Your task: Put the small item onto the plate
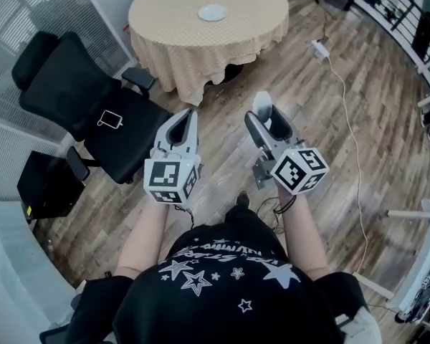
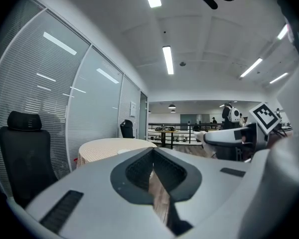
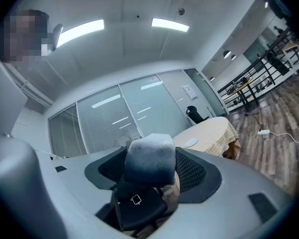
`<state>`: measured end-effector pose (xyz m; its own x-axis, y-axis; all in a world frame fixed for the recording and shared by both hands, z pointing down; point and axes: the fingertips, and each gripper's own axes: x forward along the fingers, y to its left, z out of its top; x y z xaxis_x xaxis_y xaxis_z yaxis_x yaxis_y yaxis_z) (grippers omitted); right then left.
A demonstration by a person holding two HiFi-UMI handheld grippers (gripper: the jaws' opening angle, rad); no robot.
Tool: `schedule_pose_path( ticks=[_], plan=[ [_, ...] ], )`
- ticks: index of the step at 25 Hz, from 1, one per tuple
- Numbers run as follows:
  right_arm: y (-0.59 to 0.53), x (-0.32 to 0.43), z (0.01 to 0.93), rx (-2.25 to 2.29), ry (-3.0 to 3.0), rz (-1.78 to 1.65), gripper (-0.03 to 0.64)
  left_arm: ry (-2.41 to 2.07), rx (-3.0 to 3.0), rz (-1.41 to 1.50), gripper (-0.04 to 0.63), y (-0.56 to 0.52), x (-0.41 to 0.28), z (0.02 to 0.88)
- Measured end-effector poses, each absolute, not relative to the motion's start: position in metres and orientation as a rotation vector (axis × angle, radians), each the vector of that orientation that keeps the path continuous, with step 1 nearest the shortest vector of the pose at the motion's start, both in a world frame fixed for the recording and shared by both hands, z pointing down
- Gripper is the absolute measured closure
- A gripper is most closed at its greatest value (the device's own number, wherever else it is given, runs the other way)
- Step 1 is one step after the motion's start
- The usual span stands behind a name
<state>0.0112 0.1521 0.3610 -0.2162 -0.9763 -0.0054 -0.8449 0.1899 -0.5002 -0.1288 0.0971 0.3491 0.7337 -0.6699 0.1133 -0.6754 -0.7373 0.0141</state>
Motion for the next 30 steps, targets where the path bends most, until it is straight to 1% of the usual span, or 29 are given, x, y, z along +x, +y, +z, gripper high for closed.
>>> schedule_pose_path(
  ticks=[6,12,21,30],
  plan=[
    [0.117,0.058,0.378,-1.674,2.215,-0.611,0.318,-1.195,2.786,0.187,0.595,0.070,-0.087,0.366],
    [0.097,0.086,0.399,-1.623,2.270,-0.664,0.318,-1.284,2.703,0.200,0.595,0.057,-0.057,0.378],
    [0.072,0.096,0.413,-1.611,2.258,-0.694,0.318,-1.308,2.687,0.233,0.595,0.037,-0.050,0.386],
    [0.009,0.113,0.407,-1.708,2.222,-0.650,0.318,-1.192,2.756,0.168,0.595,-0.050,-0.018,0.384]
  ],
)
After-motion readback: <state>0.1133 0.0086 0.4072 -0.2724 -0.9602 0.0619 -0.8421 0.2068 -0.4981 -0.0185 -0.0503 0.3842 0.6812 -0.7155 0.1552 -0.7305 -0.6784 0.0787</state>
